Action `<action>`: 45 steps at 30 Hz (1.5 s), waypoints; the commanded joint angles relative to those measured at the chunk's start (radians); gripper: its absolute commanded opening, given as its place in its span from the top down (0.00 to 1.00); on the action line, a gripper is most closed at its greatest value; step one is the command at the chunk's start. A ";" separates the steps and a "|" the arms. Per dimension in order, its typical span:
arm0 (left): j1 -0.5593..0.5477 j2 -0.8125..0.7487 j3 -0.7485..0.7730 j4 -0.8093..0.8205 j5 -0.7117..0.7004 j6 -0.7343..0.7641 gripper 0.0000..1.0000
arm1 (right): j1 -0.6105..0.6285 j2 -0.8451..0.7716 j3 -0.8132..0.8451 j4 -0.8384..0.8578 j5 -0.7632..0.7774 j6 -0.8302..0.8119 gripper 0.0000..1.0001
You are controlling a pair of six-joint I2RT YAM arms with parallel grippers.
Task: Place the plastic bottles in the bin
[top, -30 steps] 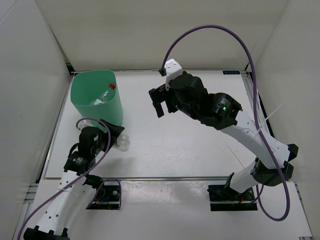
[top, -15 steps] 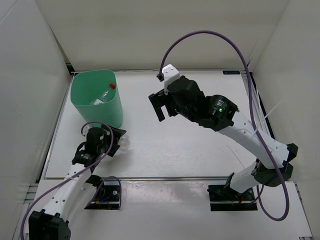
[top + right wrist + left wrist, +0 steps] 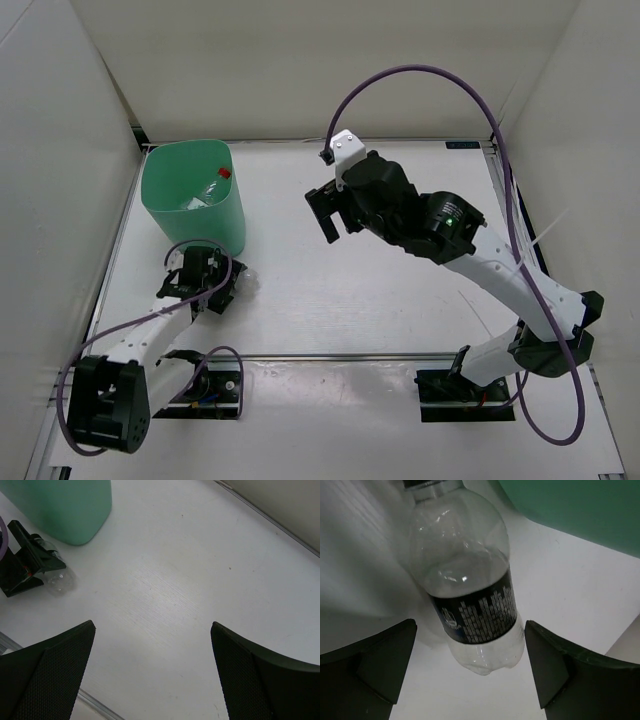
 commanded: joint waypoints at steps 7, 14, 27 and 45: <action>0.059 0.145 0.082 0.072 0.063 0.089 0.10 | -0.035 -0.016 -0.008 0.019 0.002 -0.051 0.00; 0.104 -0.174 0.033 -0.090 0.114 0.039 0.29 | -0.044 0.039 0.003 0.028 -0.027 -0.031 0.00; 0.104 -0.254 0.844 -0.546 -0.279 0.453 0.29 | -0.044 0.089 0.042 0.028 -0.064 0.010 0.00; 0.001 0.057 1.085 -0.257 -0.544 0.925 0.00 | -0.155 0.178 0.181 -0.184 -0.197 0.226 0.00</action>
